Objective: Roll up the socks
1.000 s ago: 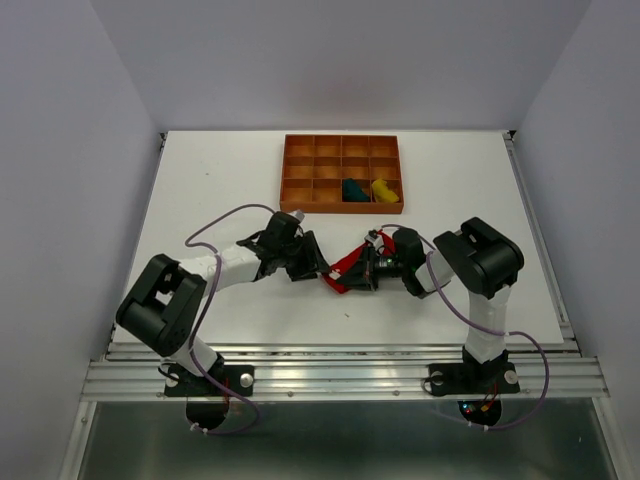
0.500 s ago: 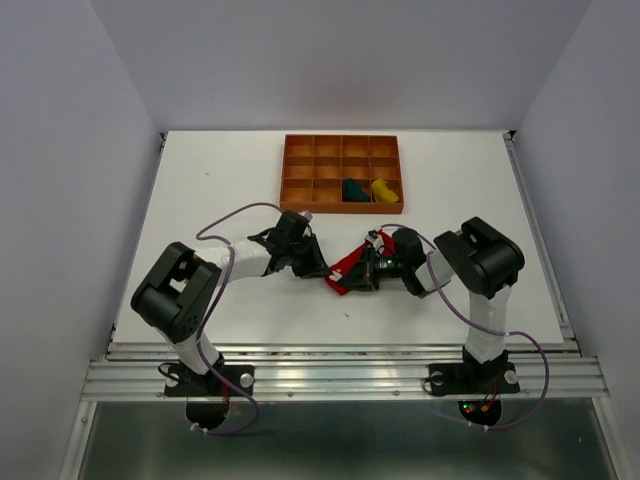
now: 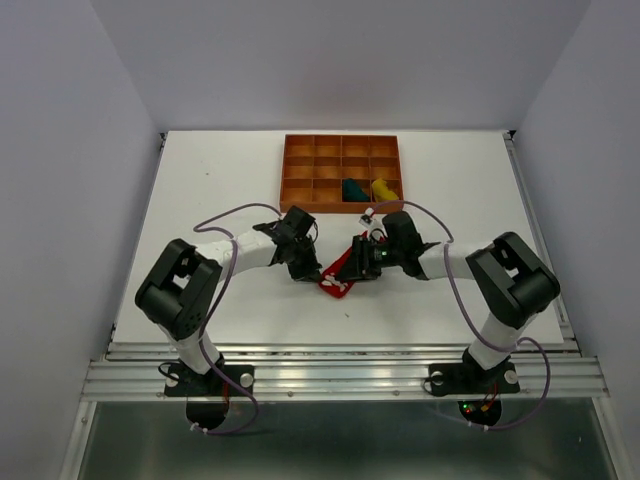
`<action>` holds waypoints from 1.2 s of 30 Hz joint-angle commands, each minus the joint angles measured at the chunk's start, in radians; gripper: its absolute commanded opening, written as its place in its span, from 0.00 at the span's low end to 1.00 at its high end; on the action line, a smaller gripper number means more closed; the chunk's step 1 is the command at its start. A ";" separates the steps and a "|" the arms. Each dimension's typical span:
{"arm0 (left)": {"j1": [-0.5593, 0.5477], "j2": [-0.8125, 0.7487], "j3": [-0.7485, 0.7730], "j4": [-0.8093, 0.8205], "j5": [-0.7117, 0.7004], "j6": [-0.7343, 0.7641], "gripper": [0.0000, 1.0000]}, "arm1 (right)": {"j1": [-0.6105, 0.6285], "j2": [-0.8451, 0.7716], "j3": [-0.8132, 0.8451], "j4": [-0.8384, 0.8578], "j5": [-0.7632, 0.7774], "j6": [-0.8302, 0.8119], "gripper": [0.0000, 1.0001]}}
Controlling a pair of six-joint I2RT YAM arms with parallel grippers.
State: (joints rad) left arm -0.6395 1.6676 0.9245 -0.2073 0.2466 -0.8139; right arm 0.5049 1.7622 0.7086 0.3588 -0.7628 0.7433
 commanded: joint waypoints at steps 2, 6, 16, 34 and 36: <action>-0.005 0.038 0.077 -0.240 -0.052 0.004 0.00 | 0.154 -0.119 0.083 -0.202 0.178 -0.306 0.52; -0.005 0.069 0.126 -0.323 -0.087 0.028 0.00 | 0.188 -0.216 0.058 -0.210 0.282 -0.376 0.53; -0.005 0.072 0.185 -0.412 -0.133 0.015 0.00 | 0.375 -0.283 0.041 -0.268 0.577 -0.544 0.57; -0.005 0.041 0.154 -0.402 -0.138 -0.024 0.00 | 0.537 -0.162 0.120 -0.227 0.839 -0.529 0.50; -0.005 0.038 0.151 -0.399 -0.135 -0.030 0.00 | 0.537 -0.138 0.133 -0.221 0.868 -0.472 0.43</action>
State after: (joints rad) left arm -0.6399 1.7435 1.0817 -0.5724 0.1364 -0.8280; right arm 1.0355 1.5932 0.7898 0.0769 0.0139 0.1921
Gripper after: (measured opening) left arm 0.041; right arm 0.478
